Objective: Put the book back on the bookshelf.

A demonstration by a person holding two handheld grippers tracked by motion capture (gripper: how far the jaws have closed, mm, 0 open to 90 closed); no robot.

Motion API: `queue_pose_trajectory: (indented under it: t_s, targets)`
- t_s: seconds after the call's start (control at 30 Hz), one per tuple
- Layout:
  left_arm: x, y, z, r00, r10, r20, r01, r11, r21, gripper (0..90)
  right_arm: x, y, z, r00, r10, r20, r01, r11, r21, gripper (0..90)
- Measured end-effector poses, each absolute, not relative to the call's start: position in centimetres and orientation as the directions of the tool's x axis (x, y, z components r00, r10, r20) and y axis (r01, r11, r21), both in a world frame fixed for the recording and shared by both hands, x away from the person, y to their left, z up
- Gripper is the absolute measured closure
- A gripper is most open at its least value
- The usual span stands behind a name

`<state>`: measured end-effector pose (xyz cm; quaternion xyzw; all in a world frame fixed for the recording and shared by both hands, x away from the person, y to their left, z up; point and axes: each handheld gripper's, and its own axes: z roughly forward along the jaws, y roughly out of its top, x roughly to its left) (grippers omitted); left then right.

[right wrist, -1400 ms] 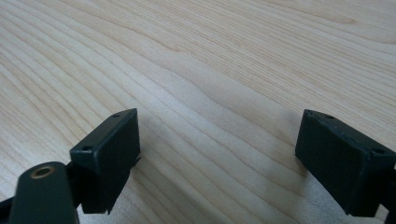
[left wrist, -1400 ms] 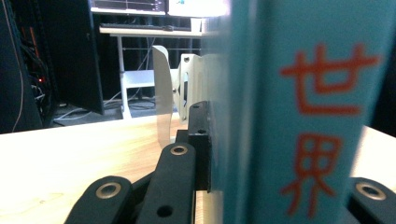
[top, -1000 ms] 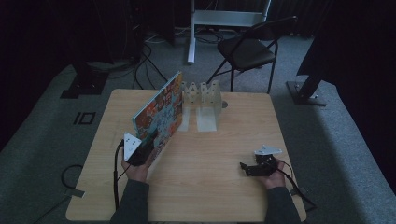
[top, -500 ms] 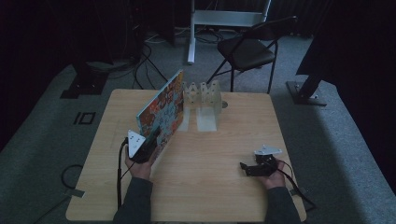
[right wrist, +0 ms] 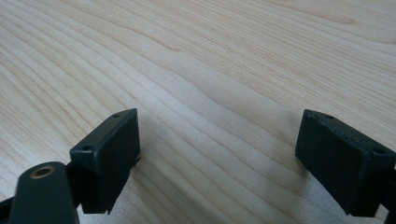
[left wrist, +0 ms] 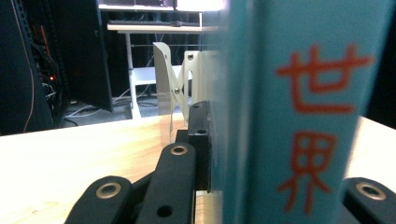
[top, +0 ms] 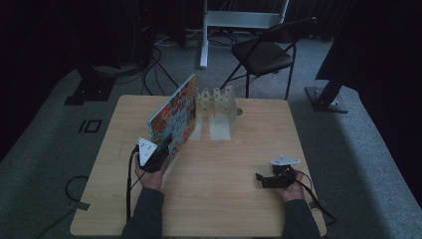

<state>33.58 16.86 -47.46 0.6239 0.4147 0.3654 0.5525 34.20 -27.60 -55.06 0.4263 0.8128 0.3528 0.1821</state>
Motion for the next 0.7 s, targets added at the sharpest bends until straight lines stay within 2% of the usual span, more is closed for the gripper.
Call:
queue_pose_trajectory:
  t_s: [0.7]
  targets:
    - [34.33, 16.83, -47.67, 0.371, 0.928, -0.009, 0.119, -0.037, 0.992, 81.2, 34.2, -27.6, -55.06, -0.57, 0.821, 0.005, 0.564, 0.388, 0.729, 13.5]
